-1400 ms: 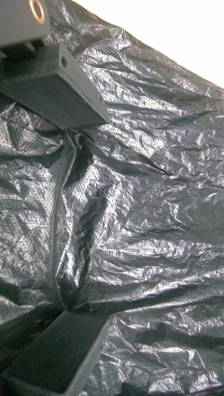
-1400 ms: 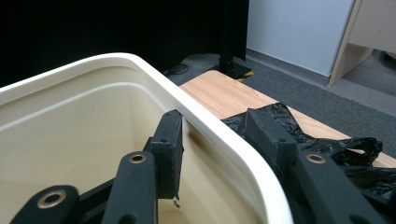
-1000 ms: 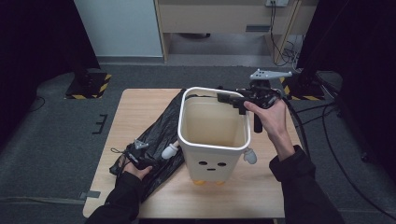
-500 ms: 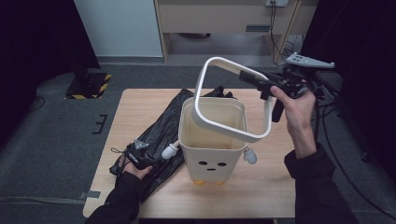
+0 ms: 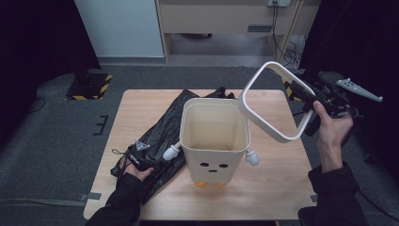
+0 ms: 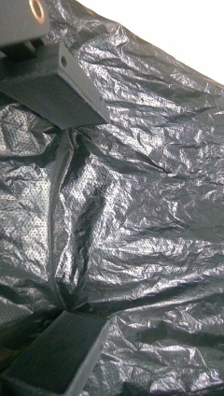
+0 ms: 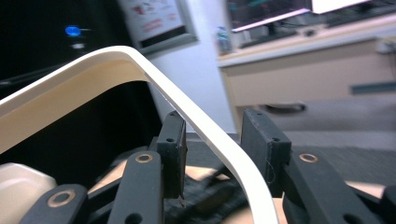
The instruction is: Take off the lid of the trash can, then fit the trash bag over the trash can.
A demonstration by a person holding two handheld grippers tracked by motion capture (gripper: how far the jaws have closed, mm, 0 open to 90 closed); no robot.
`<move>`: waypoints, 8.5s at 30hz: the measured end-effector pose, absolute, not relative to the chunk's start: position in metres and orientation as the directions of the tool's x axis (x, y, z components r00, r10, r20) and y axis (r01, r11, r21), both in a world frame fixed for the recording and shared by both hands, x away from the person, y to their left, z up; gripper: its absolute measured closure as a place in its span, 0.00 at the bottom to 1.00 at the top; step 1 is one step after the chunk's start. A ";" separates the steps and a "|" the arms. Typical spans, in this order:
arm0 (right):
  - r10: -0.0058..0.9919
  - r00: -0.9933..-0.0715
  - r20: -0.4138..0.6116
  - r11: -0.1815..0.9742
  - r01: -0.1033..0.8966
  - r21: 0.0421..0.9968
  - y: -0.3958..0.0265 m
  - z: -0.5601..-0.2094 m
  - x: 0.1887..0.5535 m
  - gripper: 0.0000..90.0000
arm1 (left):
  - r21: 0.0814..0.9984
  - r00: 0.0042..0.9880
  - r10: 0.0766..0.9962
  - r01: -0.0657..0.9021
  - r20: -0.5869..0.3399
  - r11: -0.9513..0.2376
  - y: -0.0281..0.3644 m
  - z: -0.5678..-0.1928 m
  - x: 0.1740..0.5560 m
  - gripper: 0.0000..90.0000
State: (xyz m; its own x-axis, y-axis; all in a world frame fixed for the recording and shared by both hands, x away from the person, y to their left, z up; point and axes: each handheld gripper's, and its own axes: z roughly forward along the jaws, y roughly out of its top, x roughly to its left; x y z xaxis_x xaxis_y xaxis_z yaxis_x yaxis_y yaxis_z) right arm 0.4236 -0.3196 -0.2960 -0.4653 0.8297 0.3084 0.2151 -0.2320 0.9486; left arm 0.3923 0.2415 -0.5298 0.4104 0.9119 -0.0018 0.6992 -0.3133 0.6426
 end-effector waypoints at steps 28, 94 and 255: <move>0.935 -0.304 0.182 0.043 0.607 0.794 -0.345 -0.486 0.438 0.68 | 0.627 0.398 0.917 0.716 -0.004 -0.308 0.237 -0.529 0.391 0.01; 0.878 -0.448 0.167 0.150 0.590 0.793 -0.333 -0.493 0.405 0.31 | 0.626 0.362 0.932 0.728 -0.005 -0.279 0.287 -0.517 0.434 0.84; 0.512 -0.857 0.065 -0.016 0.066 0.998 -0.209 -0.306 0.392 0.84 | 0.997 0.744 0.667 0.069 -0.036 -0.023 0.174 -0.271 0.348 0.86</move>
State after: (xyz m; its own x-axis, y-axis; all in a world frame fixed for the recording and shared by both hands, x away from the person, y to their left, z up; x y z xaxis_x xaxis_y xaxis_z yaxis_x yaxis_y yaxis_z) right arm 0.3921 -0.2090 -0.3065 -0.8565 0.5120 0.0652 0.0661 -0.0165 0.9977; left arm 0.3481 0.1743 -0.2710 0.7439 0.6672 -0.0364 0.0693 -0.0228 0.9973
